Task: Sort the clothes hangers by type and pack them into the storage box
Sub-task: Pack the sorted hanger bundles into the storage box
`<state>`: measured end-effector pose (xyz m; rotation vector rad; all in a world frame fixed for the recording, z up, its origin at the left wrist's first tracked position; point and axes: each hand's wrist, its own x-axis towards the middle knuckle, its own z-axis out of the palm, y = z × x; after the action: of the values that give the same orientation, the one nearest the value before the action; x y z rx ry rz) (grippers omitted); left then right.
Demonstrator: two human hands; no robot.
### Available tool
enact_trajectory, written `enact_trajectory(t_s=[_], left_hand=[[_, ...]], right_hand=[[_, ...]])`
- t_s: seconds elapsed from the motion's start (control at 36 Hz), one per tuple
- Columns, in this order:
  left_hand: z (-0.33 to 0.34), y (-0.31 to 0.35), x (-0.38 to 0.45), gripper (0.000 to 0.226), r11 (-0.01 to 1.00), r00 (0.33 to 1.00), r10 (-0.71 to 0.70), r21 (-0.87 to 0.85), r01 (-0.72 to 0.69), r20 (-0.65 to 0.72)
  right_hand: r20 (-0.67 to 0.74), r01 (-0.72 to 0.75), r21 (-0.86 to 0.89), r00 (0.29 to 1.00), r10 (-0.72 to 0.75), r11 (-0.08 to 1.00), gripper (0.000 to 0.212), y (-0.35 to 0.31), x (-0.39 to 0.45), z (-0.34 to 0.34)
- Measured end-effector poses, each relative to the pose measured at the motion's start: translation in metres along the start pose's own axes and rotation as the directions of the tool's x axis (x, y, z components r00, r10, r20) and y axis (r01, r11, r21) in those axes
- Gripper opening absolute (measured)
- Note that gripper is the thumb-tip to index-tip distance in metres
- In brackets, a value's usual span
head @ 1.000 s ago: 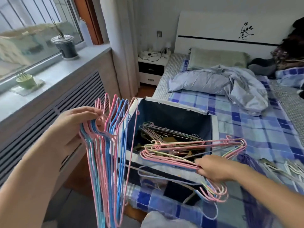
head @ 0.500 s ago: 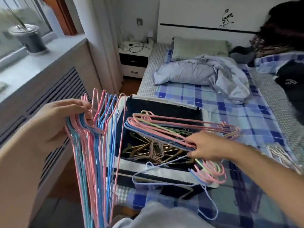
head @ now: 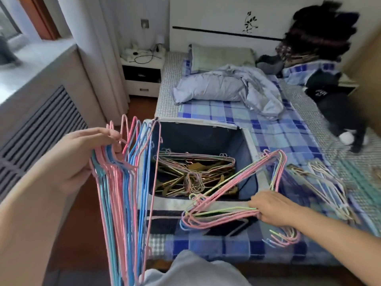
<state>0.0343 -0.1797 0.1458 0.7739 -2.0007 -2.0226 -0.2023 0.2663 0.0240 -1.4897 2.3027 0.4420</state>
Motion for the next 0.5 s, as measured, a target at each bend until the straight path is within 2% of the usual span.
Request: enact_trajectory(t_s=[0.11, 0.19, 0.31, 0.36, 0.44, 0.5], left_hand=[[-0.016, 0.005, -0.006, 0.021, 1.0, 0.999, 0.001, 0.021, 0.0, -0.036], [-0.035, 0.009, -0.011, 0.028, 1.0, 0.998, -0.003, 0.031, 0.005, -0.059], [-0.058, 0.013, -0.021, 0.034, 0.997, 0.999, -0.02, 0.073, 0.023, -0.046], [-0.062, 0.014, -0.027, 0.028, 0.998, 0.998, -0.02, 0.064, 0.023, -0.054], [-0.057, 0.015, -0.036, 0.012, 1.0, 0.996, -0.009, 0.003, 0.009, -0.084], [-0.053, 0.017, -0.044, 0.01, 0.996, 0.991, -0.034, -0.08, 0.024, -0.132]], right_hand=[[0.0, -0.051, 0.005, 0.999, 0.051, 0.999, 0.017, -0.003, -0.005, -0.022], [-0.026, -0.1, 0.05, 0.995, 0.101, 0.994, 0.021, -0.015, -0.006, -0.055], [-0.057, -0.218, 0.283, 0.968, 0.243, 0.934, 0.03, -0.035, 0.012, -0.107], [-0.108, -0.206, 0.497, 0.949, 0.295, 0.843, 0.022, -0.047, 0.025, -0.132], [-0.211, -0.075, 0.779, 0.904, 0.373, 0.623, 0.008, -0.063, 0.052, -0.162], [-0.239, 0.036, 0.892, 0.884, 0.402, 0.451, 0.014, -0.072, 0.076, -0.178]])
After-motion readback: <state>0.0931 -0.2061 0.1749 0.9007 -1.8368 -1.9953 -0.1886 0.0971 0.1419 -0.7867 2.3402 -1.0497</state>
